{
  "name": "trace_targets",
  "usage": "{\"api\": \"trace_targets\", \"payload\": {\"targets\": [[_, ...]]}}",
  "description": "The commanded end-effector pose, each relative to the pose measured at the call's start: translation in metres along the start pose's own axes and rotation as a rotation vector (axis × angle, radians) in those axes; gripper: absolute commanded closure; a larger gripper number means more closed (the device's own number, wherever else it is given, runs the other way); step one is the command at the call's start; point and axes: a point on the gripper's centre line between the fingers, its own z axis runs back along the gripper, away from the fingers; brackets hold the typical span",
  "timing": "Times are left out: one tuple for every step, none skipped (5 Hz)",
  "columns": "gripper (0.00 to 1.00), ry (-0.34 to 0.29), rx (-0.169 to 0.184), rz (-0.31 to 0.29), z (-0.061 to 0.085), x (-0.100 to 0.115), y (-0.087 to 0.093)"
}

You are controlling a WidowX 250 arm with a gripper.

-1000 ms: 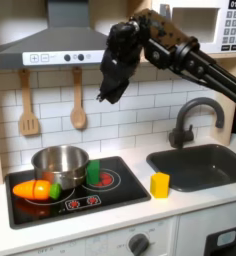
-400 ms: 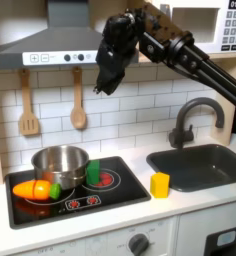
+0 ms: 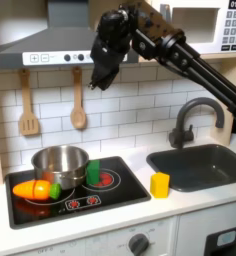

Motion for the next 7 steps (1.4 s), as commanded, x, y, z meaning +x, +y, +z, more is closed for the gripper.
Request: {"api": "trace_targets", "payload": {"targets": [[1.0, -0.022, 0.001, 0.035, -0.01, 0.02, -0.003], [1.0, -0.018, -0.013, 0.052, -0.016, 0.023, -0.005], [1.0, -0.02, -0.024, 0.054, -0.013, 0.025, -0.012], [1.0, -0.007, -0.037, 0.056, -0.013, 0.024, -0.019], [1.0, -0.016, -0.039, 0.055, -0.008, 0.026, -0.02], [1.0, -0.012, -0.043, 0.068, -0.009, 0.03, -0.02], [1.0, -0.022, -0.054, 0.062, -0.009, 0.034, -0.024]]}}
